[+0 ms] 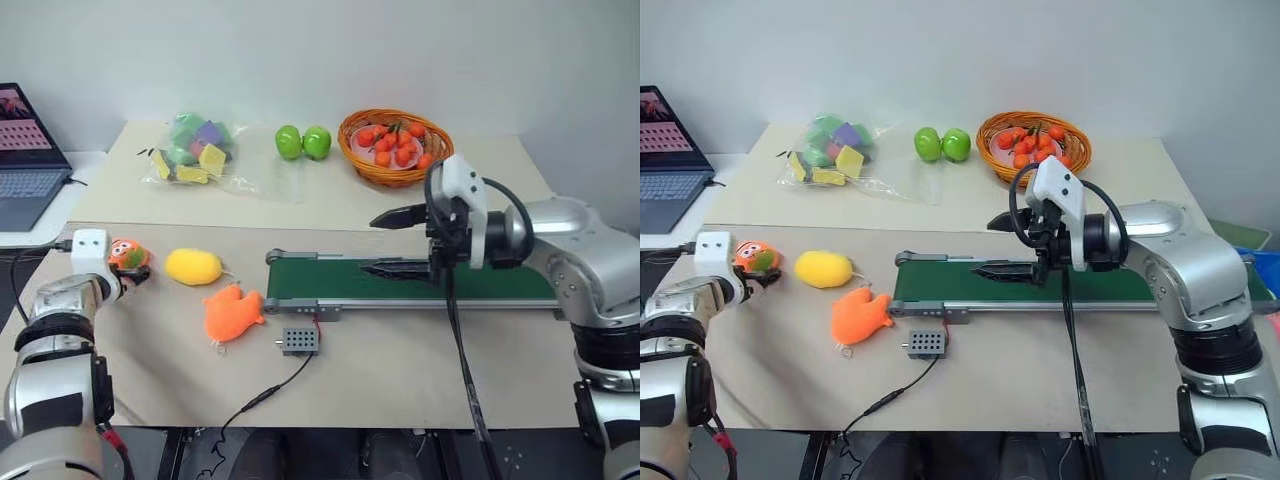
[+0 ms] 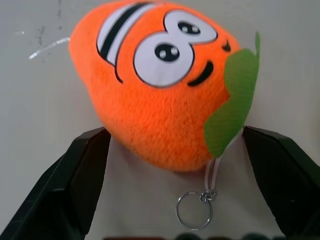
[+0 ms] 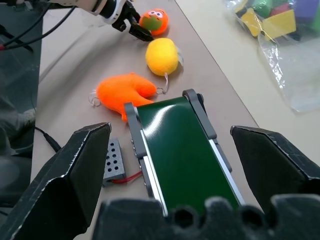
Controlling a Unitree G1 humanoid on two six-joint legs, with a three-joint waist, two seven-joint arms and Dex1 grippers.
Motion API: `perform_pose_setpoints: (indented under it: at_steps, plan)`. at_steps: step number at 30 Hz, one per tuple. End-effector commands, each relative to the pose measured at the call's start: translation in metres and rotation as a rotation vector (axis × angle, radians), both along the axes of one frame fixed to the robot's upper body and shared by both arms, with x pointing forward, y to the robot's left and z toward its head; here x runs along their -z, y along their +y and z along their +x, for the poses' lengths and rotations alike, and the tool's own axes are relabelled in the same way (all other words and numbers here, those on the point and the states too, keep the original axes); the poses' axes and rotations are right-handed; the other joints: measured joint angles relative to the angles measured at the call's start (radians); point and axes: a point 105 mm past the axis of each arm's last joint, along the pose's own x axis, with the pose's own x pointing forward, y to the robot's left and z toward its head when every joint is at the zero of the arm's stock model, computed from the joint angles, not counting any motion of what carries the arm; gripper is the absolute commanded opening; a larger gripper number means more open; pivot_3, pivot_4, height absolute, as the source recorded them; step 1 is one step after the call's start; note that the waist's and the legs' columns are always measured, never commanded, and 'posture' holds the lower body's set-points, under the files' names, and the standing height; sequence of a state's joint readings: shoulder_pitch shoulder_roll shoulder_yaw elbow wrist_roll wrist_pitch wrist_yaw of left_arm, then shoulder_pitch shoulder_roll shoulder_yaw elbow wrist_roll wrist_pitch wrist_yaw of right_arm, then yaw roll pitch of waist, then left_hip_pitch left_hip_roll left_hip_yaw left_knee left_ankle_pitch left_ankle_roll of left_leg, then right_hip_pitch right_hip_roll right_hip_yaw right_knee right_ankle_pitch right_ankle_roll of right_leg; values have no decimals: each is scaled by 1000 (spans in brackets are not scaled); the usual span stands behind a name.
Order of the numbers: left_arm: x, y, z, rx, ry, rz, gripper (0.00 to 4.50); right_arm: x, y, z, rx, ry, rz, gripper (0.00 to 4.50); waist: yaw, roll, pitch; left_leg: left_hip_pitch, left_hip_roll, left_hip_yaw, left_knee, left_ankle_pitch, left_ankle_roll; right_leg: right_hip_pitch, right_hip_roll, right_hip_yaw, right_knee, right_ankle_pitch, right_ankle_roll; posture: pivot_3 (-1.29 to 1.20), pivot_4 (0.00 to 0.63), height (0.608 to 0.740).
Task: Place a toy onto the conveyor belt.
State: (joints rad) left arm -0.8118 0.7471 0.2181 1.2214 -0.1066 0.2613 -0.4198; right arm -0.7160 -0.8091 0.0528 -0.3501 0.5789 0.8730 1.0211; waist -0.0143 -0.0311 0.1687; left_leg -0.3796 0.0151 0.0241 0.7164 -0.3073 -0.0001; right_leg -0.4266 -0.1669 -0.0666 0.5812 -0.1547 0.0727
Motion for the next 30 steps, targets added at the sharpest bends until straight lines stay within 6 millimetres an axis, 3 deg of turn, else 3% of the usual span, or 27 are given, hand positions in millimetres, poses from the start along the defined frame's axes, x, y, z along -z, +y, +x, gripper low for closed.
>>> perform_pose_setpoints:
  at_steps: [1,9,24,28,30]
  plan:
    - [-13,5,6,-46,-81,1,3001,-13,-5,-6,9,-41,8,4500,0,0,0,0,0,0,0,0,0,0,0,0,0,0,0,0,150,738]
    - [-28,10,10,-84,-161,10,92,-14,-6,-7,19,-37,4,4500,0,0,0,0,0,0,0,0,0,0,0,0,0,0,0,0,150,738]
    - [-28,19,2,-94,-165,24,38,-11,-1,-1,9,-41,5,4500,-1,0,0,0,0,0,0,0,0,0,0,0,0,0,0,0,150,738]
    - [-25,28,-9,-131,-160,30,38,-8,0,1,2,-42,1,4500,-4,0,0,0,0,0,0,0,0,0,0,0,0,0,0,0,150,738]
    - [-13,30,-22,-161,-144,24,38,-8,0,2,0,-46,-1,4500,-7,0,0,0,0,0,0,0,0,-1,0,0,0,0,0,0,150,738]
